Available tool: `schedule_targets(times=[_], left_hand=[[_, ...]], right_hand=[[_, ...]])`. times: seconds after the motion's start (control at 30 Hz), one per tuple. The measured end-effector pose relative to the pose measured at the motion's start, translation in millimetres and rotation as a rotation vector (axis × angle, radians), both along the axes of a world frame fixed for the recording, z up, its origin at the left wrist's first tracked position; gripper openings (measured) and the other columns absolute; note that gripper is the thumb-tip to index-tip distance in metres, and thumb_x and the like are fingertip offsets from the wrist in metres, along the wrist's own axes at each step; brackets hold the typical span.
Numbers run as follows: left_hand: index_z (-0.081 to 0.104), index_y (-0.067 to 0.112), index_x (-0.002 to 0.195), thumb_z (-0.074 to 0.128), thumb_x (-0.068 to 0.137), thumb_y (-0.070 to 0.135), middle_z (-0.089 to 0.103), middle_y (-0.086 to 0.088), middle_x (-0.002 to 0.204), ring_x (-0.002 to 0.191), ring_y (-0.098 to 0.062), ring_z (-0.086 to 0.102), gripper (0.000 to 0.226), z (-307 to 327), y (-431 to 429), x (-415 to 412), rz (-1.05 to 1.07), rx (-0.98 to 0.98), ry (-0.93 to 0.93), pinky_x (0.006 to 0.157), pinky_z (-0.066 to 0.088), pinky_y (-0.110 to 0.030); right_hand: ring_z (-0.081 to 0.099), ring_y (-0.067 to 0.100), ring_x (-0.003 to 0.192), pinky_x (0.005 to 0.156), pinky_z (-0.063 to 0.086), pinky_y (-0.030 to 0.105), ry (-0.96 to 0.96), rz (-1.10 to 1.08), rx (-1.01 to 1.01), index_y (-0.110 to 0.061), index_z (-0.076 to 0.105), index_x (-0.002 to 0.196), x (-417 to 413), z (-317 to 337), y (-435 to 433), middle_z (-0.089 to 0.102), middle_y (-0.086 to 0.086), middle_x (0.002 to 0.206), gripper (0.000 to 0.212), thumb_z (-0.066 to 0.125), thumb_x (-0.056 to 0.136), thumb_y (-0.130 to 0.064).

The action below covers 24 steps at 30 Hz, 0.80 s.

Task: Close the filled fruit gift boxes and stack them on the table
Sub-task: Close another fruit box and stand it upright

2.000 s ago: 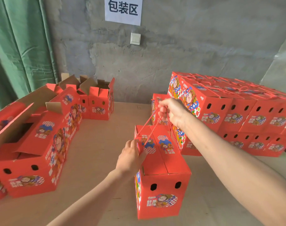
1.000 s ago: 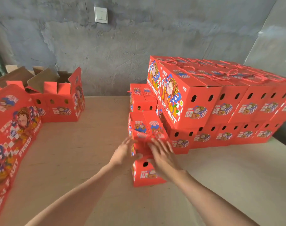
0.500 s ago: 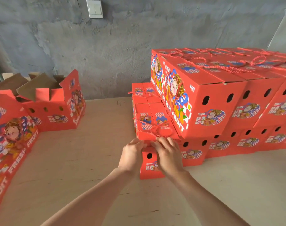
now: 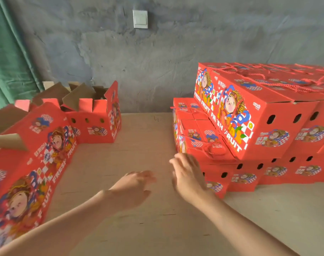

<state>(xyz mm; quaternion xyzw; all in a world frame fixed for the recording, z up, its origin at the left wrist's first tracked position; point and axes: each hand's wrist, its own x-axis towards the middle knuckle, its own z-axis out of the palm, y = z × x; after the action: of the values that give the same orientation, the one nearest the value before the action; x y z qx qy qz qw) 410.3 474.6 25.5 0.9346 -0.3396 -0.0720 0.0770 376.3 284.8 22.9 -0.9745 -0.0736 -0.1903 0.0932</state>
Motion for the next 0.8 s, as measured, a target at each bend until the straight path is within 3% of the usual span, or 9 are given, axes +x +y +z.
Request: schedule_targets(times=[0.13,0.3,0.43,0.5,0.53,0.6,0.67,0.8], left_hand=[[0.035,0.033,0.142,0.042,0.095,0.044,0.032,0.017,0.149,0.137,-0.004,0.029,0.049,20.3,128.5,17.8,0.167,0.288,-0.084,0.114,0.009,-0.026],[0.038,0.032,0.137,0.042,0.088,0.055,0.028,0.005,0.149,0.141,-0.017,0.018,0.054,50.3,264.2,66.0,0.416,0.453,-0.298,0.114,0.008,-0.05],[0.025,0.024,0.147,0.042,0.089,0.051,-0.003,-0.009,0.159,0.145,-0.028,-0.011,0.067,55.3,298.2,121.0,0.441,0.574,-0.326,0.113,-0.012,-0.052],[0.017,0.02,0.15,0.042,0.09,0.048,-0.008,-0.012,0.158,0.144,-0.031,-0.014,0.071,53.4,297.8,149.7,0.453,0.575,-0.317,0.112,-0.016,-0.048],[0.018,0.018,0.15,0.042,0.09,0.05,-0.003,-0.013,0.158,0.145,-0.032,-0.008,0.072,52.4,296.5,163.5,0.474,0.567,-0.312,0.114,-0.011,-0.046],[0.034,0.016,0.142,0.042,0.09,0.054,0.029,-0.011,0.151,0.14,-0.029,0.023,0.066,48.3,293.1,186.5,0.505,0.544,-0.331,0.115,0.014,-0.04],[0.052,0.02,0.126,0.046,0.09,0.052,0.053,-0.002,0.131,0.122,-0.021,0.048,0.049,38.3,290.9,202.2,0.517,0.507,-0.338,0.1,0.038,-0.033],[0.046,0.018,0.125,0.047,0.091,0.039,0.049,-0.001,0.123,0.114,-0.019,0.048,0.04,11.6,291.8,219.9,0.537,0.407,-0.386,0.089,0.042,-0.03]], right_hand=[[0.044,0.025,0.118,0.097,0.039,0.035,0.274,0.32,-0.034,-0.01,0.054,0.12,4.2,-21.6,92.7,0.05,0.007,0.125,0.03,0.044,0.093,-0.018],[0.047,0.03,0.116,0.094,0.041,0.036,0.414,0.395,-0.036,-0.01,0.051,0.119,34.6,-39.3,194.5,0.049,0.009,0.122,0.029,0.047,0.091,-0.016],[0.039,0.027,0.126,0.102,0.037,0.034,0.366,0.358,0.017,-0.01,0.043,0.133,91.8,-27.4,252.3,0.042,0.009,0.135,0.04,0.046,0.093,-0.014],[0.035,0.027,0.13,0.104,0.035,0.035,0.342,0.31,0.043,-0.011,0.037,0.138,129.7,-17.3,271.7,0.035,0.007,0.141,0.045,0.044,0.093,-0.012],[0.033,0.026,0.132,0.105,0.034,0.034,0.338,0.275,0.071,-0.013,0.034,0.14,149.3,-13.4,279.0,0.032,0.006,0.143,0.048,0.044,0.092,-0.011],[0.033,0.025,0.133,0.105,0.033,0.031,0.326,0.201,0.129,-0.015,0.033,0.141,189.7,-8.2,289.8,0.027,0.005,0.147,0.052,0.045,0.091,-0.009],[0.034,0.025,0.132,0.105,0.031,0.029,0.305,0.136,0.179,-0.015,0.035,0.14,228.4,-8.8,296.0,0.025,0.006,0.148,0.051,0.046,0.09,-0.009],[0.034,0.029,0.132,0.102,0.028,0.025,0.358,0.033,0.208,-0.016,0.036,0.141,297.0,-23.6,297.8,0.021,0.013,0.148,0.055,0.049,0.088,-0.006]])
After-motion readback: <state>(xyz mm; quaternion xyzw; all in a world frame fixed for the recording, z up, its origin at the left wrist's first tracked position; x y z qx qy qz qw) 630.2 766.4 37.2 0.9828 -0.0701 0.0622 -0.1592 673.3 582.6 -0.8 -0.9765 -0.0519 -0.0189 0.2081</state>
